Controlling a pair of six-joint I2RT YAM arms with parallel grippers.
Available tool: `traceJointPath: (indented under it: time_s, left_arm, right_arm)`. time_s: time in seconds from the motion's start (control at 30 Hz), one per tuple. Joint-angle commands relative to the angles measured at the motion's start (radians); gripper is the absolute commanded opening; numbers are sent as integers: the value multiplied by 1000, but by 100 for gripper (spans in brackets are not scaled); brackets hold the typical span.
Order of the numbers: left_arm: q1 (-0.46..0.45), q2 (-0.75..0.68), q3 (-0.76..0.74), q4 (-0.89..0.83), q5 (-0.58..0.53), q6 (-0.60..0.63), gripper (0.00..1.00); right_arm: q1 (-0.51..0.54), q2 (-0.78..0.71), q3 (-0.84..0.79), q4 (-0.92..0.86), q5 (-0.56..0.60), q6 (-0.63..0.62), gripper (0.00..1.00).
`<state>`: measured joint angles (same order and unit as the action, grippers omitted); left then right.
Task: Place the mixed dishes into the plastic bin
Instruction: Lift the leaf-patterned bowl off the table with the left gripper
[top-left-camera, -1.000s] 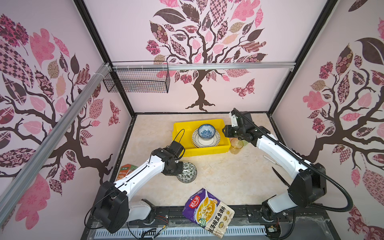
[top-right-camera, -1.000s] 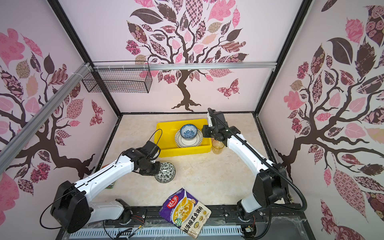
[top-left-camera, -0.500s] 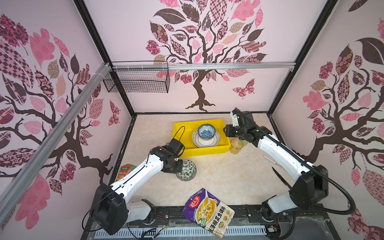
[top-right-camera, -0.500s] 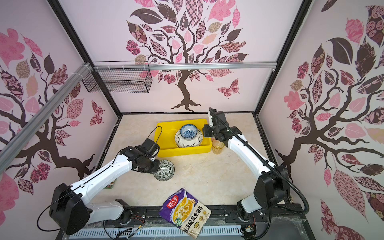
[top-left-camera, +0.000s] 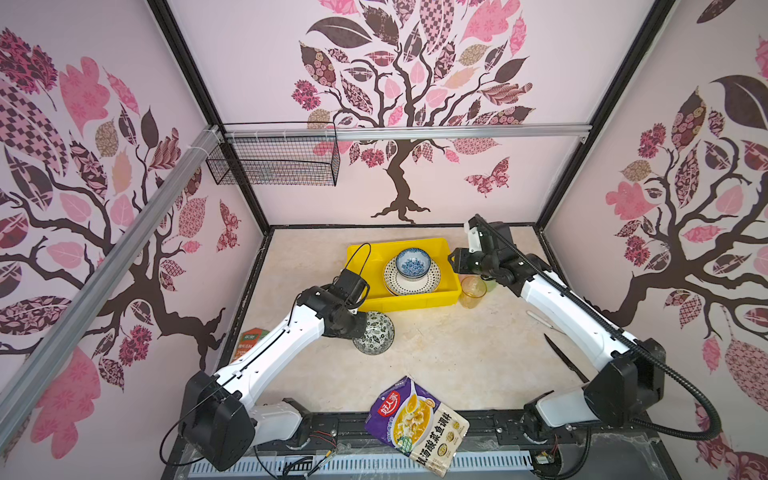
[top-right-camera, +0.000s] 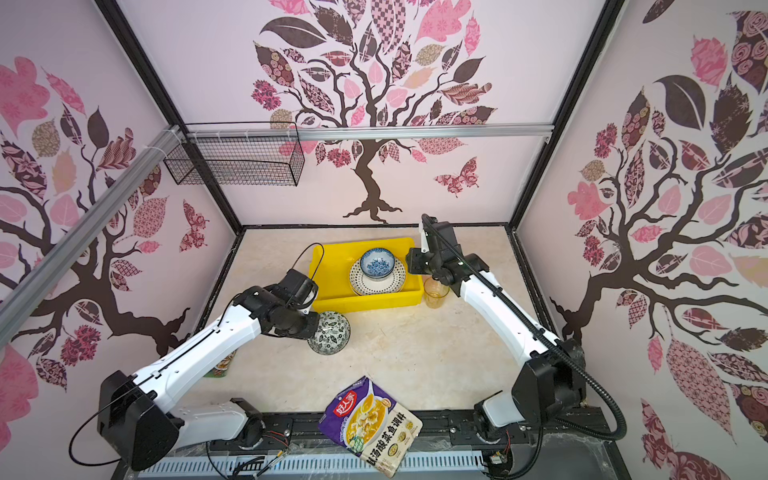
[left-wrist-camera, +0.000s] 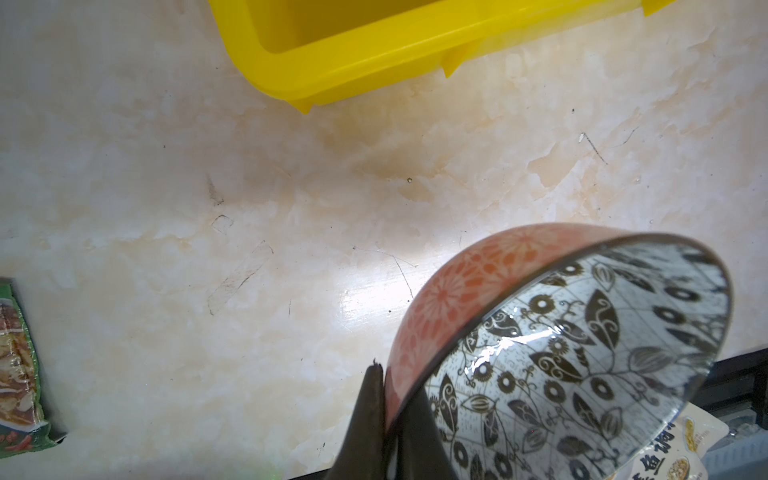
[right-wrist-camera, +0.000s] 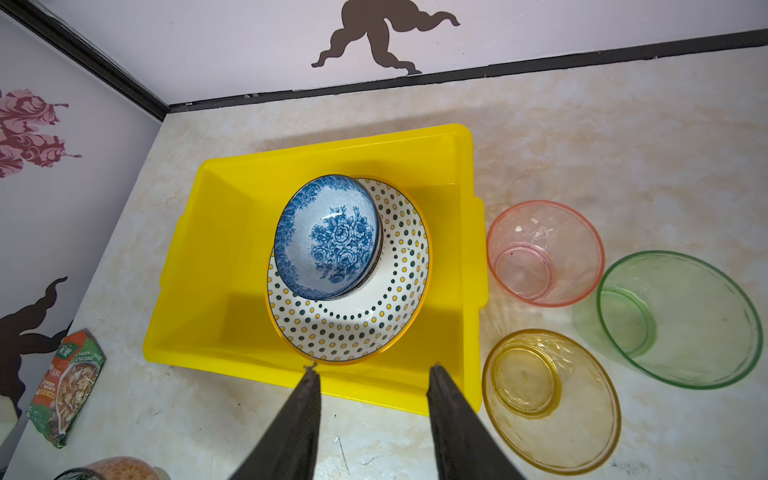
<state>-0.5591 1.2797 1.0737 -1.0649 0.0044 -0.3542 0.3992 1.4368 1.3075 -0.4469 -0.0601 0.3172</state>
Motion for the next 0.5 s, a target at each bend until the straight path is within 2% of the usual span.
traceJointPath:
  time_s: [0.0,0.47]
  left_arm:
    - [-2,-36,43,7,4,21,0]
    - [-2,-56,96,5,-14,39,0]
  right_arm:
    - [-2,-44,-14,-28,-24,16,46]
    - [-1,-101,-110,-12,-65,54,46]
